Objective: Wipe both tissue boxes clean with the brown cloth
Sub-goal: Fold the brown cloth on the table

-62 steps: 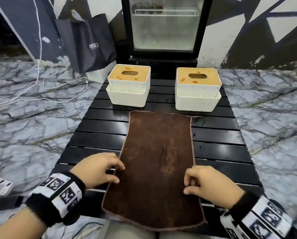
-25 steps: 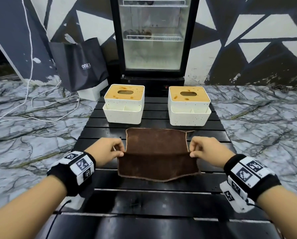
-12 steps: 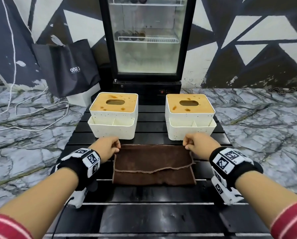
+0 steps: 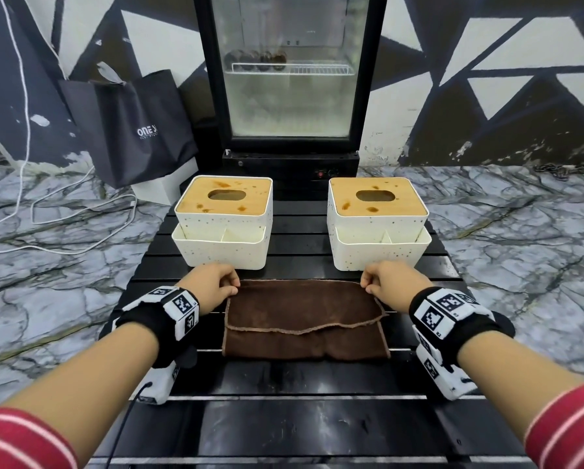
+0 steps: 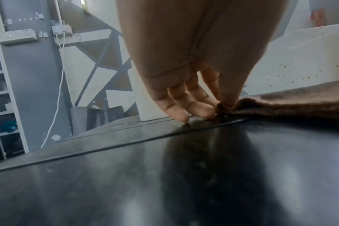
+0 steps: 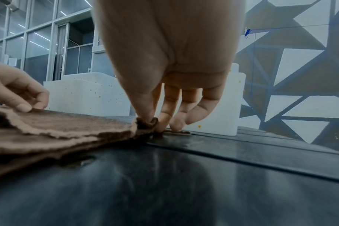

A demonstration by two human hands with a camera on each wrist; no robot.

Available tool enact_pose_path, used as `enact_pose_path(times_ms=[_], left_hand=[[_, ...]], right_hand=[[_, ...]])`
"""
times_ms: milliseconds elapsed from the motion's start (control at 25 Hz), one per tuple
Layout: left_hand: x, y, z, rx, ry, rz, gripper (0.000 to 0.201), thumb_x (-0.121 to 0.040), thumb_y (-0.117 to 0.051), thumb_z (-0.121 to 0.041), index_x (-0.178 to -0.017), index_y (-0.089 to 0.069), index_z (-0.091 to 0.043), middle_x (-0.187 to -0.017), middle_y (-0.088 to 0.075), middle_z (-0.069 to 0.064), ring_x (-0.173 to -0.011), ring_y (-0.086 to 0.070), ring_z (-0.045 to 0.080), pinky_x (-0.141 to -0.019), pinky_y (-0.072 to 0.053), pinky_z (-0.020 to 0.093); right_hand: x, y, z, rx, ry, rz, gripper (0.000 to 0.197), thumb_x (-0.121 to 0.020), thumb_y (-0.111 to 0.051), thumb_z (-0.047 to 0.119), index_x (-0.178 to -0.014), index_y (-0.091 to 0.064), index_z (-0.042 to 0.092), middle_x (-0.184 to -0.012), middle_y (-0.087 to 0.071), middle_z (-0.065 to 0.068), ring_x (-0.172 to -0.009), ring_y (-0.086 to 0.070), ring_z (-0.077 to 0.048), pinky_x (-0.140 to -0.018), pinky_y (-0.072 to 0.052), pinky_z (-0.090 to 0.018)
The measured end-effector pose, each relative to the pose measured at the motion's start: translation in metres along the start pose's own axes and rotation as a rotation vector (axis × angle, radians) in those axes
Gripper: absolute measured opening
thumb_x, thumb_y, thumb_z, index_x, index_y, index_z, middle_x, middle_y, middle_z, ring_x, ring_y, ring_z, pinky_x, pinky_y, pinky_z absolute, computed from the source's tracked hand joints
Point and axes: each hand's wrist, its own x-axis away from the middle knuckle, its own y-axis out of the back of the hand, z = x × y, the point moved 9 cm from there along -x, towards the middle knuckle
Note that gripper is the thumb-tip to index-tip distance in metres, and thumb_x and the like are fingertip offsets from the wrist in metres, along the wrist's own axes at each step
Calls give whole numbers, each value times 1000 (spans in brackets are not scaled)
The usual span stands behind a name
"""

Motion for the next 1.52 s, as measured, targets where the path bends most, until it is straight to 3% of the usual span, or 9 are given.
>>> enact_pose_path(times_ms=[160,240,360,480,720,840,1040,1280,1520], left_hand=[[10,4,1,-31,-37,-19,20,-86,-66,-19,-105,-61,-20,-100,-50,-5,-94,-52,13,-88,-39,21],[22,6,-5,-57,-105,-33,24,-85,-66,-20,-108,-62,-21,-103,-46,-6,-99,-47,10,-94,-37,22],[49,5,-22,-47,-234,-35,14,-85,-67,-21,-93,-63,-32,-101,-51,-8,-98,-49,8,-94,-36,20],[75,-6,-30,-28,-289,21,26,-80,-73,-29,-77,-54,-46,-94,-56,-11,-93,-54,7,-87,-36,15],[90,-25,-25,-122,-273,61,22,-82,-70,-24,-103,-70,-19,-99,-56,-9,-97,-50,6,-93,-35,16],[94,-18,-23,-87,-243,-4,16,-84,-67,-17,-99,-73,-14,-92,-57,-8,-99,-59,13,-88,-37,15],[117,-17,-13,-48,-198,1,14,-83,-70,-20,-96,-74,-19,-88,-63,-9,-91,-62,10,-88,-43,17],[177,-37,-23,-17,-281,94,14,-81,-72,-22,-94,-75,-19,-75,-54,-27,-77,-50,-24,-76,-35,1],[210,-37,-25,16,-232,156,14,-79,-73,-22,-80,-71,-35,-71,-63,-29,-76,-57,-15,-75,-39,5]], right_hand=[[15,7,9,-13,73,-45,12,-87,-55,14,-97,-60,19,-93,-49,2,-95,-54,-20,-90,-44,-33],[29,12,13,-56,110,-95,16,-86,-58,15,-101,-61,18,-98,-51,0,-90,-54,-18,-88,-45,-31],[55,8,21,-92,170,-130,14,-83,-63,20,-96,-64,21,-91,-55,4,-78,-50,-10,-79,-43,-24],[81,-12,26,-99,201,-81,19,-79,-69,26,-96,-66,21,-78,-48,14,-73,-46,-5,-73,-36,-18],[88,-38,16,11,167,4,25,-79,-66,20,-104,-67,19,-109,-59,0,-103,-55,-18,-92,-42,-29],[87,-34,15,-10,153,-32,17,-82,-63,14,-98,-69,16,-108,-62,-2,-104,-56,-20,-93,-41,-28],[111,-28,13,-7,164,-25,18,-85,-60,14,-101,-68,12,-97,-63,-1,-101,-57,-17,-82,-36,-14],[177,-46,9,-49,272,20,14,-81,-64,15,-93,-71,18,-78,-52,19,-83,-52,0,-66,-28,2],[217,-47,11,-113,282,49,12,-80,-66,16,-89,-72,20,-73,-55,24,-70,-49,14,-70,-33,1]])
